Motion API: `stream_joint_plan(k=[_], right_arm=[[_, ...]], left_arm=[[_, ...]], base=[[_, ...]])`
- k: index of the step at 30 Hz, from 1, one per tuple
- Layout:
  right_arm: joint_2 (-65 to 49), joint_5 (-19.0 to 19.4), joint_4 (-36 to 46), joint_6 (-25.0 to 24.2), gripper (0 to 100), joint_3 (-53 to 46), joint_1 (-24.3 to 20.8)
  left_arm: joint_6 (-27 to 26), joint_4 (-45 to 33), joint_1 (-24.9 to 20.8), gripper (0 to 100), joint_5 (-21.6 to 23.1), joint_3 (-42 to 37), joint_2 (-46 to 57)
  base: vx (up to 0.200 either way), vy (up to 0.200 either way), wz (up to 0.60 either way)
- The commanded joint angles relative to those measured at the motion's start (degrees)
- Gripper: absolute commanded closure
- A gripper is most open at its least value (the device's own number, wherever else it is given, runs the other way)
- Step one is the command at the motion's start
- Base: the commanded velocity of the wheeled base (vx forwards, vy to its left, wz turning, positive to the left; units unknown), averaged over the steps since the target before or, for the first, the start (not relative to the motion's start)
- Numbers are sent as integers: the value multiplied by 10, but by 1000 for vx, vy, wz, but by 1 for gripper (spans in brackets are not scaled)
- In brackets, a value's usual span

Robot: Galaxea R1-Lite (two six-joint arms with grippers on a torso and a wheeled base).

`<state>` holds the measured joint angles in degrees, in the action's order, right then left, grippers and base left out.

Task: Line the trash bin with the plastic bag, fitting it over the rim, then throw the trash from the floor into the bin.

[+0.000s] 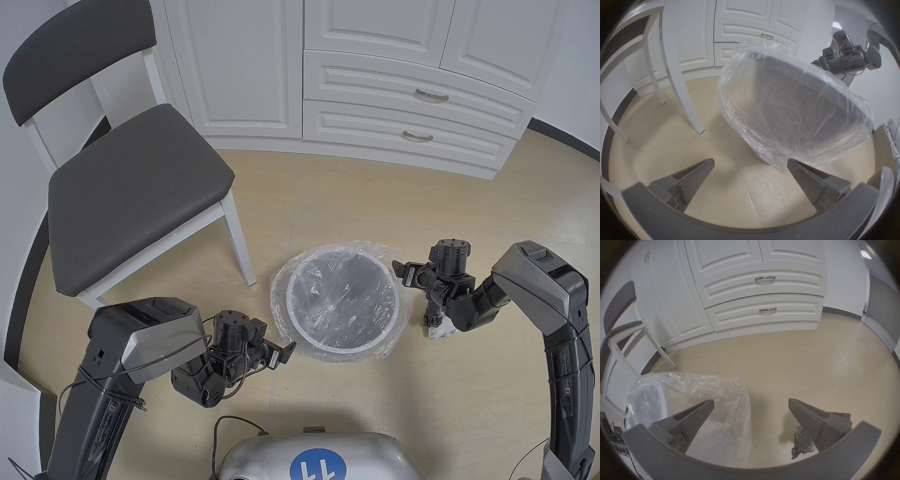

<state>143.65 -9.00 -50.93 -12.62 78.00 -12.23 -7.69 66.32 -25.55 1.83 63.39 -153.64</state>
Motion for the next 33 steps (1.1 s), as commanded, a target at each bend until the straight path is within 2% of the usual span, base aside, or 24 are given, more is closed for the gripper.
stream_joint_plan(k=[1, 8, 10, 14, 16, 19, 20, 22, 25, 28, 33], right_arm=[[-4, 2, 0, 0, 0, -6, 3], [-8, 16, 0, 0, 0, -12, 7], [-9, 16, 20, 0, 0, -12, 8], [-8, 16, 46, 0, 0, -11, 8], [-1, 17, 49, 0, 0, -10, 8], [0, 17, 49, 0, 0, -10, 7], [7, 17, 51, 0, 0, -14, 0], [13, 20, 46, 0, 0, -24, -9], [22, 20, 43, 0, 0, -30, -21], [29, 20, 43, 0, 0, -30, -25], [51, 20, 42, -1, 0, -27, -35]], left_arm=[[3, 35, 1, 0, 5, -63, 41], [4, 124, 0, 0, 16, -211, 129], [4, 129, 6, 0, 14, -227, 147], [3, 122, 46, 0, 16, -223, 169], [3, 107, 68, 0, 15, -200, 173], [3, 102, 70, 0, 15, -194, 172], [7, 55, 84, 0, 7, -130, 147], [27, 36, 88, 0, -2, -85, 117], [58, 21, 84, 0, -8, -27, 92], [63, 2, 84, 0, -7, 7, 78], [87, -40, 83, 0, -8, 112, 28]], base=[[0, 0, 0], [0, 0, 0], [0, 0, 0], [0, 0, 0], [0, 0, 0], [0, 0, 0], [0, 0, 0], [0, 0, 0], [0, 0, 0], [0, 0, 0], [0, 0, 0]])
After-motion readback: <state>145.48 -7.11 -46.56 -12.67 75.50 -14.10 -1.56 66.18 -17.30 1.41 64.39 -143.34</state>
